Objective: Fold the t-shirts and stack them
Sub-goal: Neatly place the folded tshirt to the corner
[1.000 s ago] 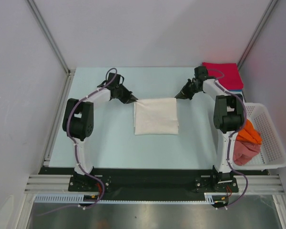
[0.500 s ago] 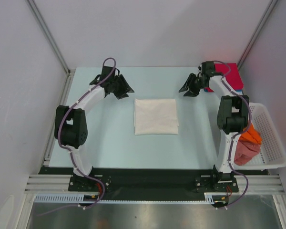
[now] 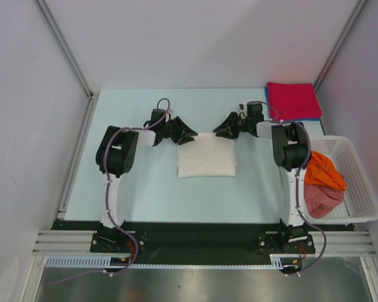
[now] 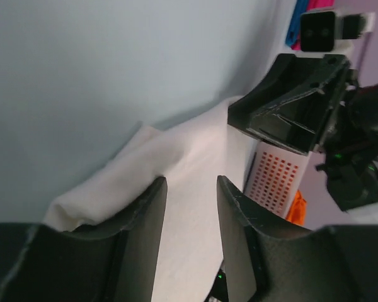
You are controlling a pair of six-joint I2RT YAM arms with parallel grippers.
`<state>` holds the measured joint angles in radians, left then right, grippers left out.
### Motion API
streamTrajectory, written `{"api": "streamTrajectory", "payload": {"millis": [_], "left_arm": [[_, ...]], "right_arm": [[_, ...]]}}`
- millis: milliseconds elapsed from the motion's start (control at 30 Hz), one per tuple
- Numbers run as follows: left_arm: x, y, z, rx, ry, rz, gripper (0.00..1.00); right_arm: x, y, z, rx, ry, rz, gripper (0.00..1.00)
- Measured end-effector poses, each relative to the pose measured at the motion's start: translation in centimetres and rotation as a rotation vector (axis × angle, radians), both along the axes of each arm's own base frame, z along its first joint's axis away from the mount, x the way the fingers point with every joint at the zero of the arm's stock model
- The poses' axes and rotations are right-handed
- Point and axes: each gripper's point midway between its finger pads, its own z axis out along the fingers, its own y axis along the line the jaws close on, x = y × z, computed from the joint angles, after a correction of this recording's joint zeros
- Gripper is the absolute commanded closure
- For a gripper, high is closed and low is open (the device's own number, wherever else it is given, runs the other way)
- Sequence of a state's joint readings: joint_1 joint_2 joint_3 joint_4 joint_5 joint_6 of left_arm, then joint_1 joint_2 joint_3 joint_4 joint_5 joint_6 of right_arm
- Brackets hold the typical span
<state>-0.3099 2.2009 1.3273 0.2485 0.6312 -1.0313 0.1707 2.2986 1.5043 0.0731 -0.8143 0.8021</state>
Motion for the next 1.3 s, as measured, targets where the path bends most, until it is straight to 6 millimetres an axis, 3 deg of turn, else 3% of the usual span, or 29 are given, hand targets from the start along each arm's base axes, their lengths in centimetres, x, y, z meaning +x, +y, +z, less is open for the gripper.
{"api": "streamTrajectory", "payload": {"millis": [67,200,367,467,567,667,767,833,900,967,1067,1200,1300], "left_arm": [[0.7,0.7,-1.2,-0.035,0.050,0.000,0.55],[4.2,1.8,-0.5,-0.034,0.006,0.034,0.54],[4.7,4.3,-1.4,0.016,0.024,0.063,0.51],[4.3,5.6,-0.7,0.075,0.026,0.062,0.50],[3.5,6.4,1.6,0.130,-0.007,0.051,0.50],[1.3,6.8,5.9,0.162,-0.084,0.040,0.49],[-1.8,6.1,9.7,0.164,-0.161,0.012,0.49],[-4.3,4.6,11.2,0.154,-0.206,-0.026,0.49],[-6.9,2.8,11.0,0.141,-0.216,-0.081,0.49],[-9.4,1.1,9.2,0.133,-0.182,-0.143,0.49],[-12.3,-0.3,5.4,0.136,-0.089,-0.209,0.50],[-12.6,0.1,1.8,0.154,-0.007,-0.211,0.50],[-12.2,0.5,-0.1,0.165,0.023,-0.204,0.52]], "right_arm": [[0.7,-0.3,-1.1,0.045,0.032,-0.001,0.64],[3.0,-1.0,-1.2,0.065,0.009,-0.014,0.63],[3.9,-2.5,-1.2,0.046,0.012,-0.023,0.62],[4.2,-3.9,-1.2,0.003,0.029,-0.034,0.60],[4.2,-5.8,-0.8,-0.076,0.042,-0.057,0.55],[3.2,-7.8,0.7,-0.176,0.050,-0.081,0.49],[1.6,-9.0,4.1,-0.247,0.008,-0.095,0.43],[0.0,-9.3,6.7,-0.274,-0.038,-0.094,0.42],[-2.1,-9.0,8.6,-0.276,-0.071,-0.079,0.43],[-4.4,-7.9,9.2,-0.252,-0.092,-0.041,0.47],[-8.3,-4.6,7.9,-0.187,-0.074,0.069,0.67],[-13.6,-0.4,3.3,-0.105,0.035,0.202,0.71],[-17.1,0.6,-0.5,-0.075,0.141,0.260,0.75]]}}
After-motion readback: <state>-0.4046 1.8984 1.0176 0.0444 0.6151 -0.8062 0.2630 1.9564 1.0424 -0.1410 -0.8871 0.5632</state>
